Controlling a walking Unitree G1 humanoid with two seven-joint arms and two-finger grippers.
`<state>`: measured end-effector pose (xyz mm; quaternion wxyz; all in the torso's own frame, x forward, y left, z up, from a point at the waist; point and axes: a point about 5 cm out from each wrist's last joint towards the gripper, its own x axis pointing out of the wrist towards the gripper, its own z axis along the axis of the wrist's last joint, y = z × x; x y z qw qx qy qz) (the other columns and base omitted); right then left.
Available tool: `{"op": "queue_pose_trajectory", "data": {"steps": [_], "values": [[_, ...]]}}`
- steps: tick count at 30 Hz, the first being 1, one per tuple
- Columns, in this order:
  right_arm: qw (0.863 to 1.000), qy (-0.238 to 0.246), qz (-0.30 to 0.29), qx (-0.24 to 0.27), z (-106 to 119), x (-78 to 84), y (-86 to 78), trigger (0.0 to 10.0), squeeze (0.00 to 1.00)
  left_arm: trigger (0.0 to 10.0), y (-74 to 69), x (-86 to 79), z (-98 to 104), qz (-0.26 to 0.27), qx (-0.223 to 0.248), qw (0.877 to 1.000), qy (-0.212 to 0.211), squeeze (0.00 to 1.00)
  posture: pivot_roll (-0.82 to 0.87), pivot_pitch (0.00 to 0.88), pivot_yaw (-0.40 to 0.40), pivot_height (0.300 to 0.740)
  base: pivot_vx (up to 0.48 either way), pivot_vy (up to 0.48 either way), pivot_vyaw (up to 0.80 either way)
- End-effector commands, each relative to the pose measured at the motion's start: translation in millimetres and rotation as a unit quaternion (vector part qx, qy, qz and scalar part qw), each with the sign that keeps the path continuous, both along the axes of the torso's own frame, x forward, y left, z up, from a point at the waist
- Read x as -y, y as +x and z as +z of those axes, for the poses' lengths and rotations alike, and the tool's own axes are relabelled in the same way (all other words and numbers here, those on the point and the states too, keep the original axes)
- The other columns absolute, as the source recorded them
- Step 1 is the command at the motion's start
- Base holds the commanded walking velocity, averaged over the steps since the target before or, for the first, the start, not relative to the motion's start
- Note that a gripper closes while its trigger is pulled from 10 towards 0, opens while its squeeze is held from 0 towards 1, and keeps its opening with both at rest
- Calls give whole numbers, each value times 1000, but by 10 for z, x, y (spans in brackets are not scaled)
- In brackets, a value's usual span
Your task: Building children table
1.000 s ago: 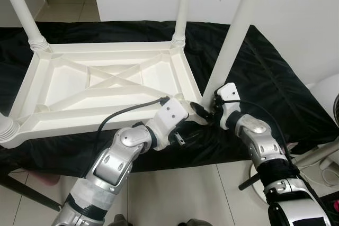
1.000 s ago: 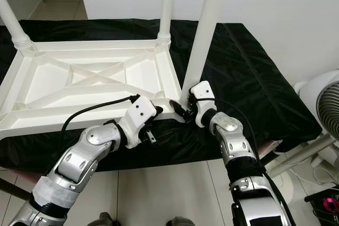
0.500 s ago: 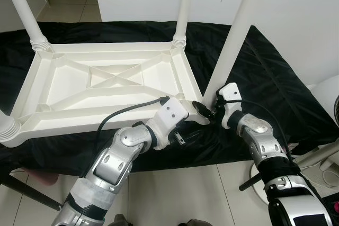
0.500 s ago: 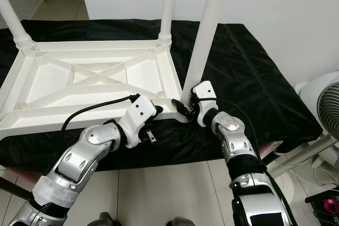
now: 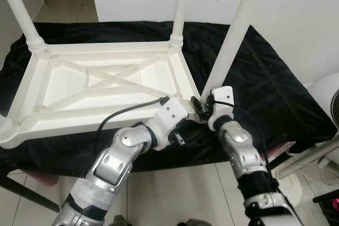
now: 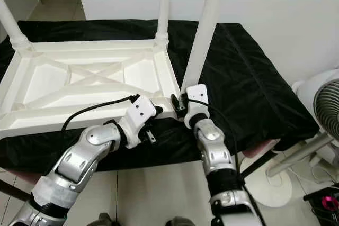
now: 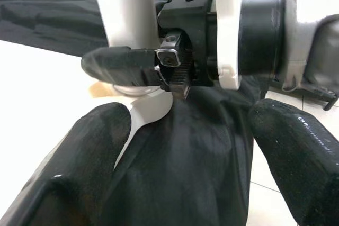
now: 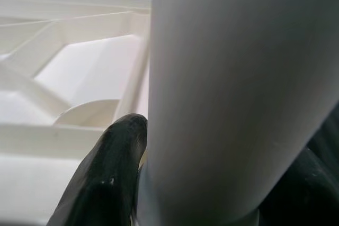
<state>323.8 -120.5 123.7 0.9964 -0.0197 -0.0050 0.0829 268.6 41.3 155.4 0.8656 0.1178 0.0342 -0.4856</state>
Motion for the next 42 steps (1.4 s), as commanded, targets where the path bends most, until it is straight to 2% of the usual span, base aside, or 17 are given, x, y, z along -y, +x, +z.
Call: {"op": "queue_pose_trajectory", "data": {"steps": [1, 6, 8, 11, 12, 18, 22, 23, 24, 25, 27, 32, 36, 39, 42], "values": [[997, 38, -62, -35, -115, 21, -80, 10000, 0, 10000, -8, -4, -5, 11, 1, 1000, 0, 0, -85, 28, -24, 740, 0, 0, 0], [994, 54, -86, -32, -81, -37, -132, 10000, 0, 10000, -8, -22, -9, 15, 0, 1000, 1, 0, -81, 30, -27, 740, 0, 0, 0], [994, 91, -54, -5, 13, -194, -171, 10000, 0, 10000, -27, -48, -33, 17, -2, 1000, 4, 0, -80, 30, -24, 740, 0, 0, 0], [995, 98, -23, 19, 87, -237, -179, 10000, 0, 10000, -44, -43, -44, 14, -4, 1000, 5, 0, -82, 25, -24, 740, 0, 0, 0], [994, 100, -22, 22, 111, -232, -186, 10000, 1000, 10000, -45, -40, -45, 13, -4, 1000, 6, 0, -82, 24, -24, 740, 0, 0, 0], [994, 99, -29, 22, 138, -211, -200, 10000, 1000, 10000, -39, -36, -42, 13, -3, 1000, 6, 0, -78, 18, -30, 740, 0, 0, 0], [995, 90, -10, 37, 181, -126, -228, 10000, 1000, 10000, -29, -32, -29, 14, 2, 1000, 6, 0, -71, 9, -36, 740, 0, 0, 0], [996, 83, 6, 41, 184, -51, -240, 10000, 769, 10000, -37, -36, -35, 14, 2, 1000, 7, 0, -69, 4, -37, 740, 0, 0, 0], [996, 83, 6, 41, 184, -51, -240, 10000, 769, 10000, -37, -36, -35, 14, 2, 1000, 7, 0, -69, 4, -37, 740, 0, 0, 0], [996, 72, 19, 43, 181, 42, -246, 10000, 0, 10000, -46, -43, -43, 13, 2, 1000, 8, 0, -69, 2, -39, 740, 0, 0, 0], [997, 55, 32, 42, 164, 165, -245, 10000, 0, 10000, -51, -51, -55, 12, 2, 1000, 11, 0, -72, 0, -38, 740, 0, 0, 0], [997, 31, 59, 40, 134, 318, -214, 10000, 0, 10000, -34, -45, -46, 12, 3, 1000, 11, 0, -73, 0, -37, 740, 0, 0, 0], [995, 21, 84, 45, 143, 332, -197, 10000, 0, 10000, -30, -37, -38, 10, 5, 1000, 11, 0, -75, 0, -31, 740, 0, 0, 0], [989, 0, 138, 44, 133, 325, -149, 10000, 0, 10000, -20, -37, -30, 7, 7, 1000, 12, 0, -81, 0, -15, 740, 0, 0, 0], [987, -9, 155, 42, 124, 319, -139, 10000, 0, 10000, -16, -39, -29, 6, 7, 1000, 13, 0, -81, 0, -15, 740, 0, 0, 0]]}}
